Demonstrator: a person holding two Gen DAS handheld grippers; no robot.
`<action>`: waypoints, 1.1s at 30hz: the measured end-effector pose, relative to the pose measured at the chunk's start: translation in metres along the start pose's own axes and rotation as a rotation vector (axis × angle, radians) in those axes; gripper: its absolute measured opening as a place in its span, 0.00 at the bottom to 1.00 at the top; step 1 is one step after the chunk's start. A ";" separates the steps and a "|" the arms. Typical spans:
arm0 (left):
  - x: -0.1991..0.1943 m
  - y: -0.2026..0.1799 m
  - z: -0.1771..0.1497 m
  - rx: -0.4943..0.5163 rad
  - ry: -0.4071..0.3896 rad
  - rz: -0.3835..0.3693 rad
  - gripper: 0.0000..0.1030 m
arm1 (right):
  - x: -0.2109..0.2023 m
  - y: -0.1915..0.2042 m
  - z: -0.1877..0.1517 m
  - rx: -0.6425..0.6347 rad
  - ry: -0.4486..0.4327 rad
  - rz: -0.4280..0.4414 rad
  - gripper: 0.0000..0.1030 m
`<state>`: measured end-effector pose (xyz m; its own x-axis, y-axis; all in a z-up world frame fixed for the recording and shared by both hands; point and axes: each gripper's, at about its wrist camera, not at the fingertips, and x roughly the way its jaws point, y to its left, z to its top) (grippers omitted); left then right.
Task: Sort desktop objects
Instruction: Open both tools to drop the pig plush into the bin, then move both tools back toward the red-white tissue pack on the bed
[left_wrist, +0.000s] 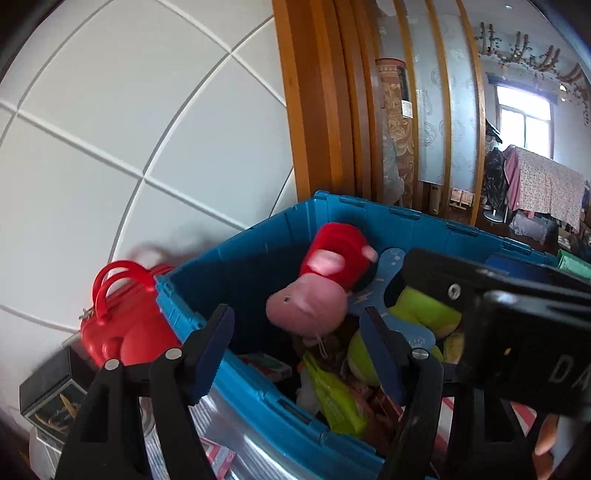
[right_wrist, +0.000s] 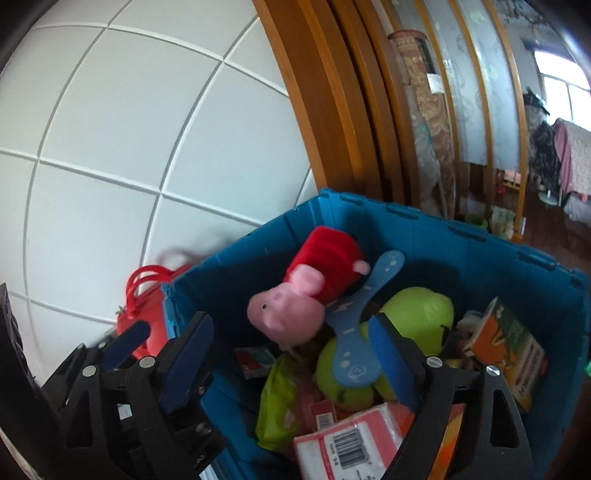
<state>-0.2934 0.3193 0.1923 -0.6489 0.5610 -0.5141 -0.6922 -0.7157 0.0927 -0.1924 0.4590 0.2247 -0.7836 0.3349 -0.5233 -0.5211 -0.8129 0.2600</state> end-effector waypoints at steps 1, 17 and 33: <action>-0.003 0.002 -0.002 -0.009 -0.002 0.009 0.68 | -0.003 0.002 0.000 -0.006 -0.007 -0.007 0.98; -0.072 0.058 -0.076 -0.226 -0.083 0.175 0.77 | -0.045 0.059 -0.057 -0.219 -0.141 -0.054 1.00; -0.117 0.098 -0.195 -0.364 -0.023 0.429 0.77 | -0.079 0.113 -0.166 -0.407 -0.365 0.115 1.00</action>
<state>-0.2237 0.1026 0.0953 -0.8575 0.1944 -0.4763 -0.2141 -0.9767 -0.0132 -0.1336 0.2615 0.1604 -0.9317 0.3176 -0.1761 -0.3093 -0.9481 -0.0735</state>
